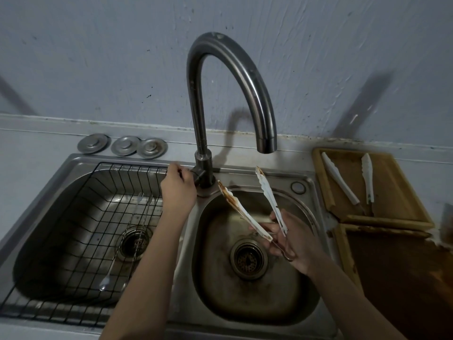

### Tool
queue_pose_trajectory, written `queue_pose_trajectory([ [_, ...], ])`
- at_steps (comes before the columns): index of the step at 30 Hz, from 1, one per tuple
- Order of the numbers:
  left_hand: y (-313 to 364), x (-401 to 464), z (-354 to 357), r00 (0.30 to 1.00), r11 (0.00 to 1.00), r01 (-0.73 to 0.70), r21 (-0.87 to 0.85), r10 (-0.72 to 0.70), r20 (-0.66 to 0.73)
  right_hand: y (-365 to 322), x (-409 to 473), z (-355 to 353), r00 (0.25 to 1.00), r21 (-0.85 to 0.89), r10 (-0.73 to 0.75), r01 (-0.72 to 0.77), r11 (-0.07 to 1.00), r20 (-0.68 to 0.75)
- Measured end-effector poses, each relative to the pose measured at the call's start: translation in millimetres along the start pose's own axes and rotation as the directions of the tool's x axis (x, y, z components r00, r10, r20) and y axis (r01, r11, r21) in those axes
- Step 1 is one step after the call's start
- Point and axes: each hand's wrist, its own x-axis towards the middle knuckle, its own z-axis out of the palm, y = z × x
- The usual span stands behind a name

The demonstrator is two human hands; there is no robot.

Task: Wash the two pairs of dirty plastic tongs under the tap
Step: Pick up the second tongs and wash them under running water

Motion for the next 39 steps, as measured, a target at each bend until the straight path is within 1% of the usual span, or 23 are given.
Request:
queue_pose_trajectory([
  [8, -1.5, -2.4, -2.3, 1.0, 0.999, -0.008, -0.036, 0.009, 0.017, -1.6, -3.9, 0.8, 1.0, 0.013, 0.007, -0.007, 1.0, -0.01],
  [13, -1.5, -3.3, -3.0, 1.0, 0.999, -0.002, -0.043, 0.003, 0.022, -3.6, -6.0, 3.5, 1.0, -0.032, 0.018, -0.019, 0.999, -0.016],
  [18, -4.3, -4.1, -2.3, 1.0, 0.998, -0.016, -0.053, 0.017, 0.013, -2.8, -6.1, 4.3, 1.0, -0.054, -0.008, 0.007, 0.999, -0.013],
  [21, -5.9, -4.8, -2.4, 1.0, 0.997, -0.016, -0.077, 0.018, 0.024, -1.8, -4.5, 4.3, 0.999, -0.074, -0.016, 0.012, 0.997, -0.044],
  [23, -8.1, -6.7, 0.3, 0.999, 0.994, 0.019, -0.105, -0.015, 0.041, 0.3, -3.8, 3.7, 0.994, -0.158, -0.025, 0.008, 0.987, -0.107],
  [24, -10.6, -9.4, 2.9, 0.999, 0.992, 0.021, -0.128, -0.017, 0.036, 1.0, -4.1, 4.0, 0.989, -0.236, -0.043, 0.009, 0.972, -0.141],
  [25, -12.3, -14.9, 4.8, 1.0, 0.989, -0.012, -0.15, 0.013, 0.003, 1.4, -4.1, 4.7, 0.983, -0.335, -0.074, 0.014, 0.942, -0.167],
  [27, -13.1, -32.8, 10.7, 0.985, 0.977, -0.14, -0.162, 0.12, -0.126, 1.2, -2.3, 6.0, 0.972, -0.545, -0.153, 0.033, 0.838, -0.177],
  [28, -12.7, -44.0, 14.5, 0.972, 0.965, -0.194, -0.175, 0.165, -0.166, 0.9, 0.5, 6.3, 0.969, -0.629, -0.186, 0.042, 0.776, -0.164],
  [29, -12.3, -55.1, 18.9, 0.969, 0.951, -0.219, -0.217, 0.186, -0.164, 0.3, 3.8, 7.6, 0.967, -0.688, -0.209, 0.052, 0.724, -0.148],
  [30, -11.7, -64.7, 23.6, 0.977, 0.938, -0.201, -0.282, 0.171, -0.126, -0.4, 7.0, 9.2, 0.966, -0.729, -0.223, 0.059, 0.682, -0.131],
  [31, -9.1, -74.5, 28.0, 0.993, 0.928, -0.116, -0.355, 0.103, -0.056, -1.1, 10.2, 11.1, 0.966, -0.759, -0.23, 0.063, 0.648, -0.116],
  [32, -10.4, -80.9, 33.9, 0.999, 0.905, 0.011, -0.424, 0.009, 0.047, -1.6, 12.9, 13.8, 0.966, -0.777, -0.236, 0.07, 0.625, -0.102],
  [33, -10.3, -85.6, 37.9, 0.985, 0.874, 0.146, -0.464, -0.087, 0.146, -1.8, 16.2, 17.2, 0.968, -0.785, -0.236, 0.079, 0.614, -0.087],
  [34, -11.6, -87.7, 42.0, 0.964, 0.84, 0.248, -0.483, -0.164, 0.21, -2.2, 17.9, 20.0, 0.969, -0.785, -0.237, 0.09, 0.613, -0.074],
  [36, -12.4, -85.4, 43.1, 0.938, 0.769, 0.344, -0.539, -0.257, 0.233, -2.9, 20.2, 25.9, 0.97, -0.779, -0.239, 0.121, 0.615, -0.039],
  [38, -9.1, -74.4, 34.0, 0.925, 0.682, 0.372, -0.629, -0.328, 0.192, -2.6, 21.3, 29.7, 0.972, -0.778, -0.237, 0.141, 0.613, -0.011],
  [39, -8.9, -66.0, 28.6, 0.926, 0.676, 0.36, -0.643, -0.345, 0.155, -2.2, 22.2, 30.9, 0.973, -0.781, -0.233, 0.142, 0.608, -0.004],
])
